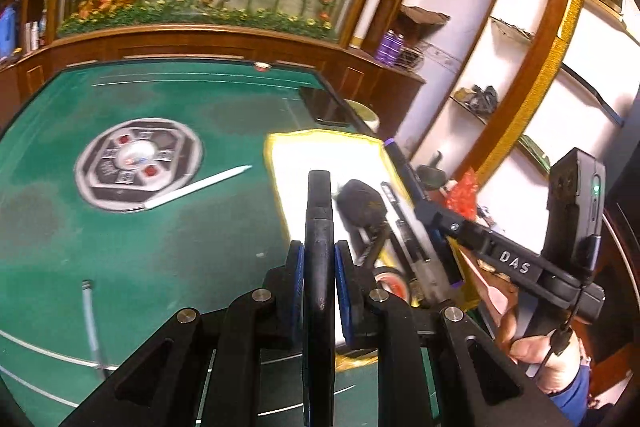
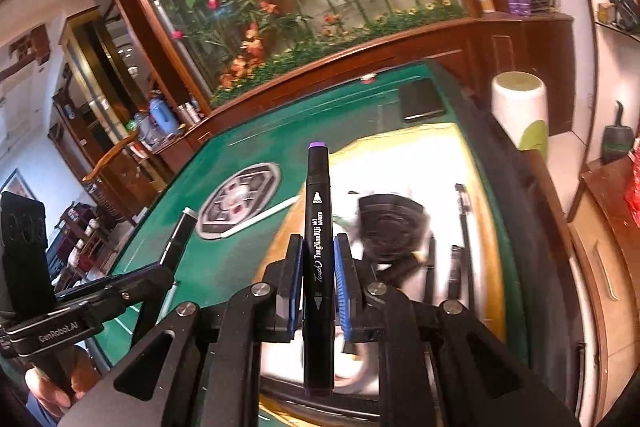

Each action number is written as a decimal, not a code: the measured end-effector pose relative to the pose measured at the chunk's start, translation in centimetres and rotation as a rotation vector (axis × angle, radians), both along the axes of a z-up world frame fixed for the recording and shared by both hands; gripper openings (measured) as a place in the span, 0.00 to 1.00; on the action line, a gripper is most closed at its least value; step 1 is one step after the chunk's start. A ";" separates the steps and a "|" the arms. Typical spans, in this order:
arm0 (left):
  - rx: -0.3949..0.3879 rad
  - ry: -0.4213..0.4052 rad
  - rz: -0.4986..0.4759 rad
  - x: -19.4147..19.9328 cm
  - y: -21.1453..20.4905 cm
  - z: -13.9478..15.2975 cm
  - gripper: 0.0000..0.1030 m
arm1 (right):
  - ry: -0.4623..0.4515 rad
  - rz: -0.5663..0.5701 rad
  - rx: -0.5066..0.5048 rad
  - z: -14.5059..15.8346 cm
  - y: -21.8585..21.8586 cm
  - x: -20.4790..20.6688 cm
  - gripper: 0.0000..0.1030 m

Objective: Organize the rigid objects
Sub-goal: 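Carry both markers into the tray and open both tools, then grasp the clear tube pen on the felt with the left tool, then grasp the white pen with the right tool while the left tool holds the clear pen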

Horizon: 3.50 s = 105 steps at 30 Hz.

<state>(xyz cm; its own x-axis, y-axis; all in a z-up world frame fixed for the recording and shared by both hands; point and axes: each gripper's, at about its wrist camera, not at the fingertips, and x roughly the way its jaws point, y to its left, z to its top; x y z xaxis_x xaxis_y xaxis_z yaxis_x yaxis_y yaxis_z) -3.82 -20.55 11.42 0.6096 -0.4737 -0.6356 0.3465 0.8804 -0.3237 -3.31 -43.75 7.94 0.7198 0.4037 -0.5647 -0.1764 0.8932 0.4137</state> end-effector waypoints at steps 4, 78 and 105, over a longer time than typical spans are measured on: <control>-0.022 0.036 -0.052 1.1 -2.6 -0.4 0.14 | 0.028 -0.032 -0.015 -0.6 -1.2 0.3 0.14; 0.173 0.122 0.307 -3.8 17.5 -9.5 0.12 | 0.344 0.444 -0.458 -4.9 23.8 7.4 0.29; 0.200 0.115 0.305 -3.8 17.2 -9.6 0.12 | 0.442 0.013 -0.504 -5.5 20.1 9.0 0.44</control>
<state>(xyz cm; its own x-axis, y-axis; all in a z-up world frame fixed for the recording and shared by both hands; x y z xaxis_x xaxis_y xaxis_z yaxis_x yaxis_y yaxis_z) -7.63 -3.32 1.82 0.6228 -0.1417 -0.7694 0.0306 0.9871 -0.1571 5.72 -23.63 2.43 0.3749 0.0205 -0.9268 -0.0979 0.9950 -0.0176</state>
